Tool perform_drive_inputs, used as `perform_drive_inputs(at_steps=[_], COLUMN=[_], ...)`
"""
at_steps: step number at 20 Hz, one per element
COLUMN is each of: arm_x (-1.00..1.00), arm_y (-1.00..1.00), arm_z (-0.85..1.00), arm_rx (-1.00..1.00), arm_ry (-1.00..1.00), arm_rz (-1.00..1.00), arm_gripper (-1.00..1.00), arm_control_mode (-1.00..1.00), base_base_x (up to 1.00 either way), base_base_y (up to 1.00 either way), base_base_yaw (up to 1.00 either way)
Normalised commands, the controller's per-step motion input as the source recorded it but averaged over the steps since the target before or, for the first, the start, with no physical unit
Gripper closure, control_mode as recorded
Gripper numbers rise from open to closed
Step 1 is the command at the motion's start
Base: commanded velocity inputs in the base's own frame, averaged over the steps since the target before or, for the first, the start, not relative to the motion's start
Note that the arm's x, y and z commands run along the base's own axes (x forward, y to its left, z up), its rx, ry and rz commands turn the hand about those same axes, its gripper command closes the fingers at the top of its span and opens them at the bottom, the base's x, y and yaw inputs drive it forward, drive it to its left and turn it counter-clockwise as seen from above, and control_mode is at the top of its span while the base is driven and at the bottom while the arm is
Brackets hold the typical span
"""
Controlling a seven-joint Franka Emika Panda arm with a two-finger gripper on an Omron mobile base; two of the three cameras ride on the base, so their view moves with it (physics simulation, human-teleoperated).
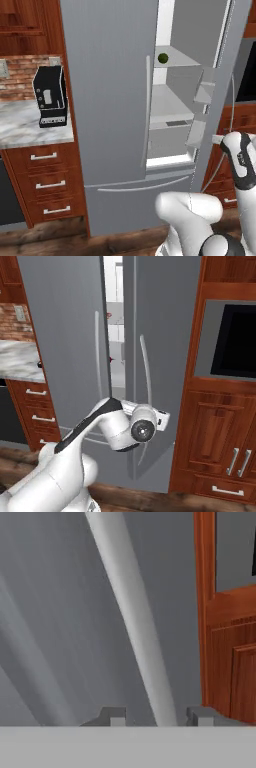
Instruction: Open the fridge, remove the pear, lime, and steak, and place them on any counter.
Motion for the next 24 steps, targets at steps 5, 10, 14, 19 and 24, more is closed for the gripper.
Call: perform_drive_inputs(at_steps=[5,10,14,19,24], arm_x=[-0.95,-0.99,-0.84,-0.3,0.0], arm_y=[-0.66,-0.38,-0.03,0.18,0.89], arm_z=[0.0,0.0,0.19,0.67,0.83], arm_rx=[-0.1,-0.07,-0.08,-0.13,-0.26], arm_ry=[0.01,0.0,0.0,0.09,0.13], arm_rz=[0.01,0.13,0.05,0.0,-0.05], arm_gripper=[1.0,1.0,1.0,1.0,1.0], arm_control_mode=[-1.0,-1.0,-1.0,-1.0,-1.0], base_base_x=[0.0,0.0,0.0,0.0,0.0], base_base_y=[0.0,0.0,0.0,0.0,0.0], base_base_yaw=[0.0,0.0,0.0,0.0,0.0])
